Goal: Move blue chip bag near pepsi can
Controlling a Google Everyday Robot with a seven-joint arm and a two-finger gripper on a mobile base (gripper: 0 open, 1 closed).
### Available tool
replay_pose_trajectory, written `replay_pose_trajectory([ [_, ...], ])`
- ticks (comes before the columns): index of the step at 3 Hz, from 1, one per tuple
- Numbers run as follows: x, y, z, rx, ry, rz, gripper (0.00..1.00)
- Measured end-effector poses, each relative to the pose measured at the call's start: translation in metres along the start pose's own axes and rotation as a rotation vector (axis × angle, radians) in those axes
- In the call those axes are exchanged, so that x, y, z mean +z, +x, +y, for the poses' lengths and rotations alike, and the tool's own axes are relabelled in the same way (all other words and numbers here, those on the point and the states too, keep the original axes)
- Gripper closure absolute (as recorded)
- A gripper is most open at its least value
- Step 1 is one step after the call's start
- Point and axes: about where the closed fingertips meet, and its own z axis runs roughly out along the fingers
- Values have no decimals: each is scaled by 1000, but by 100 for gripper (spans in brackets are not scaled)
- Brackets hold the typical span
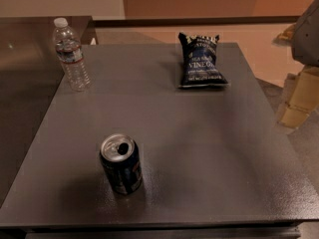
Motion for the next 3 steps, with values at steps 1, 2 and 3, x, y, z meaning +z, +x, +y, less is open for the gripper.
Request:
replay_pose_trajectory([
  [1, -1, -2, -4, 12, 12, -7, 0],
  [2, 7, -5, -22, 81, 21, -35, 0],
  [3, 17, -8, -41, 146, 24, -57, 0],
])
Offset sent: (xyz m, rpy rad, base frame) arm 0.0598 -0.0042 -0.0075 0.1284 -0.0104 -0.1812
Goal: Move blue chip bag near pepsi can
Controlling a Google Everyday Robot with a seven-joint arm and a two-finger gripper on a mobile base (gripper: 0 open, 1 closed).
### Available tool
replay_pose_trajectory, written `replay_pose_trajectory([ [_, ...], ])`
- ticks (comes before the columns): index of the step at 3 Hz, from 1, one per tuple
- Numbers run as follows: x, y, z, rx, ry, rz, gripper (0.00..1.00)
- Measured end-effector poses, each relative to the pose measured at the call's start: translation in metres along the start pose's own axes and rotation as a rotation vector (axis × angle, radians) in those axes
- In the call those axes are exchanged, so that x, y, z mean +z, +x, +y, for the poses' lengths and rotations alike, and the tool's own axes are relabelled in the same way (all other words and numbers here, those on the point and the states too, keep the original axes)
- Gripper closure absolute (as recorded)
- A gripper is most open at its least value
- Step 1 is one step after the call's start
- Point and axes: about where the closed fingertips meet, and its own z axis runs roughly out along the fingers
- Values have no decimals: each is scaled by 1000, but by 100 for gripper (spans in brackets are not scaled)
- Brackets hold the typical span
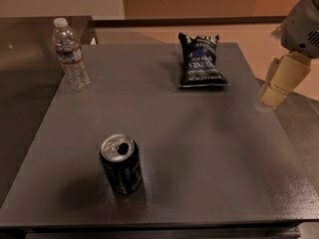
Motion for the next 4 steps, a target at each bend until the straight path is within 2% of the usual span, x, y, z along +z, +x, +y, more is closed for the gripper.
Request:
replay_pose_trajectory([
  [1, 28, -9, -35, 129, 17, -13, 0],
  [2, 61, -22, -61, 266, 29, -14, 0],
  [3, 93, -34, -82, 403, 44, -4, 0],
  [4, 116, -50, -98, 506, 46, -4, 0],
])
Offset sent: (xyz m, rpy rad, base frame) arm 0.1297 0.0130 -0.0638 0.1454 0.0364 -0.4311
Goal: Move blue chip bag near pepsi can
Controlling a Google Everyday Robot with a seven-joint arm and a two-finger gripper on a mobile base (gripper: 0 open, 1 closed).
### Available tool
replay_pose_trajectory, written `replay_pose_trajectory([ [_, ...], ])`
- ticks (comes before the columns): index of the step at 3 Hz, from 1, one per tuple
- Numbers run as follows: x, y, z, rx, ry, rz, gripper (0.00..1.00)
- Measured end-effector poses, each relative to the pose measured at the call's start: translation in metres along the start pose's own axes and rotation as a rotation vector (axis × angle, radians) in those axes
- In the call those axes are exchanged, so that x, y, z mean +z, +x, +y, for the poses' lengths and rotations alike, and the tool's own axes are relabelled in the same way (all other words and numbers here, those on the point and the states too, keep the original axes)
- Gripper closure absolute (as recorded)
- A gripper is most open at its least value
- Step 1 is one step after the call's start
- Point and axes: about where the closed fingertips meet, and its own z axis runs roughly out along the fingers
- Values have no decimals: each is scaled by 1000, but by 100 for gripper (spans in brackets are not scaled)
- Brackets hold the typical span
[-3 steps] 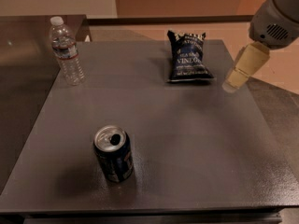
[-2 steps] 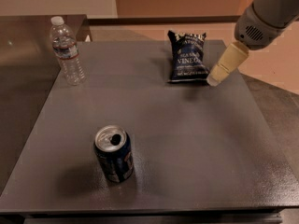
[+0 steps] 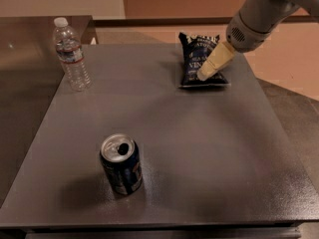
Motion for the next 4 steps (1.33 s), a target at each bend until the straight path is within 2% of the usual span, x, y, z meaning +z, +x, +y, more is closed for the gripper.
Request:
replay_pose_trajectory([
  [1, 17, -20, 3, 52, -20, -3, 0],
  [3, 45, -46, 13, 82, -53, 11, 0],
  [4, 52, -52, 19, 79, -65, 21, 18],
])
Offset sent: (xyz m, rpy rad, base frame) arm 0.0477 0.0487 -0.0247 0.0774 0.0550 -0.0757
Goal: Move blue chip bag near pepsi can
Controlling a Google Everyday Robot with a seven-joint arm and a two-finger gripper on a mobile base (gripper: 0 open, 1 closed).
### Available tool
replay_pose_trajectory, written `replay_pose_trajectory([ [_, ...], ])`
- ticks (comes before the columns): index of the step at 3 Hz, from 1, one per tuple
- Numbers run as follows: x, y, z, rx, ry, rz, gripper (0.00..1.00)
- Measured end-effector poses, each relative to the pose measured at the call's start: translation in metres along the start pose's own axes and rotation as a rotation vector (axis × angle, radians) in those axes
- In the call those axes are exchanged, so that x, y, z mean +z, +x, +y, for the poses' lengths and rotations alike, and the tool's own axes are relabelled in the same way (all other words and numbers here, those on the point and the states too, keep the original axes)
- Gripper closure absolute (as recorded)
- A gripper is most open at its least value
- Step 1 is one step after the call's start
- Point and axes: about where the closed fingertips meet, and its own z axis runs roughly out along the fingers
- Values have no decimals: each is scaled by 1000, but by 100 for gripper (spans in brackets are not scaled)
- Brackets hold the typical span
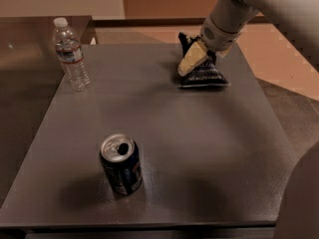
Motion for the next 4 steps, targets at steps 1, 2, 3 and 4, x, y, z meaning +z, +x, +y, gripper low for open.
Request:
replay_pose_trajectory([
  [1, 1, -1, 2, 3, 4, 6, 40],
  [2, -1, 1, 4, 2, 12, 9, 64],
  [3, -16, 3, 9, -30, 16, -16, 87],
  [4, -41, 12, 19, -106, 9, -47, 100],
])
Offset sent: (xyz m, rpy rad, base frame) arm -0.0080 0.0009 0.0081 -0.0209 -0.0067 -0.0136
